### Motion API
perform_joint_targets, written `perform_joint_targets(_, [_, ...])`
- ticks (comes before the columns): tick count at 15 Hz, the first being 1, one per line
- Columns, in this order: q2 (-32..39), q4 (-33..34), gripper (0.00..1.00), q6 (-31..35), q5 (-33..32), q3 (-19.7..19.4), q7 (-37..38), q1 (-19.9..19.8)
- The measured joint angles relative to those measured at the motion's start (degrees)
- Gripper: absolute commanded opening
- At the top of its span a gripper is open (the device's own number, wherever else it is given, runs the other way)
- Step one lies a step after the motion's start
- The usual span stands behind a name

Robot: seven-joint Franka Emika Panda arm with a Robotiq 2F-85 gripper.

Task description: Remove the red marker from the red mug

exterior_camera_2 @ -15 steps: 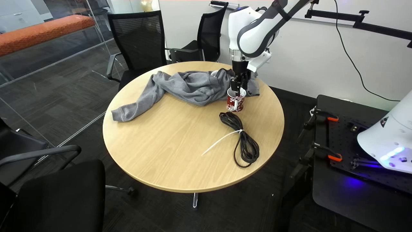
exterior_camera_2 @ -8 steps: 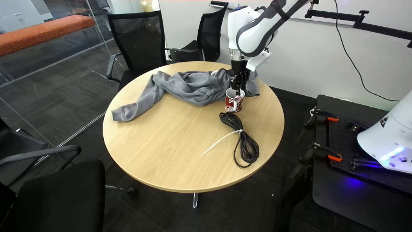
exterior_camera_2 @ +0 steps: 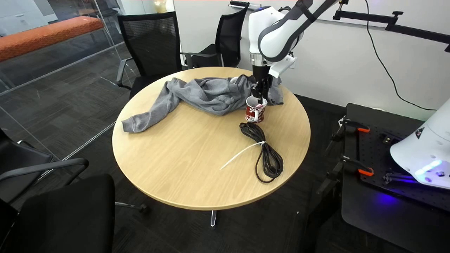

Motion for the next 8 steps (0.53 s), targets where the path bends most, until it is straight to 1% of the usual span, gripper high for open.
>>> perform_joint_targets(1, [-0.12, -0.17, 0.35, 0.0, 0.0, 0.01, 0.0, 0.09])
perform_joint_targets(3, [-0.59, -0.67, 0.16, 0.01, 0.0, 0.02, 0.0, 0.34])
perform_joint_targets(4, [-0.9, -0.97, 0.1, 0.01, -0.01, 0.02, 0.0, 0.49])
perform_joint_targets(5, [-1.31, -1.33, 0.01, 0.02, -0.01, 0.03, 0.0, 0.67])
perform_joint_targets(6, [-1.74, -1.73, 0.01, 0.03, -0.01, 0.04, 0.0, 0.82])
perform_joint_targets(7, [-2.18, -2.06, 0.05, 0.03, -0.01, 0.06, 0.0, 0.92])
perform_joint_targets(8, [-2.62, -2.39, 0.05, 0.03, -0.01, 0.08, 0.0, 0.98])
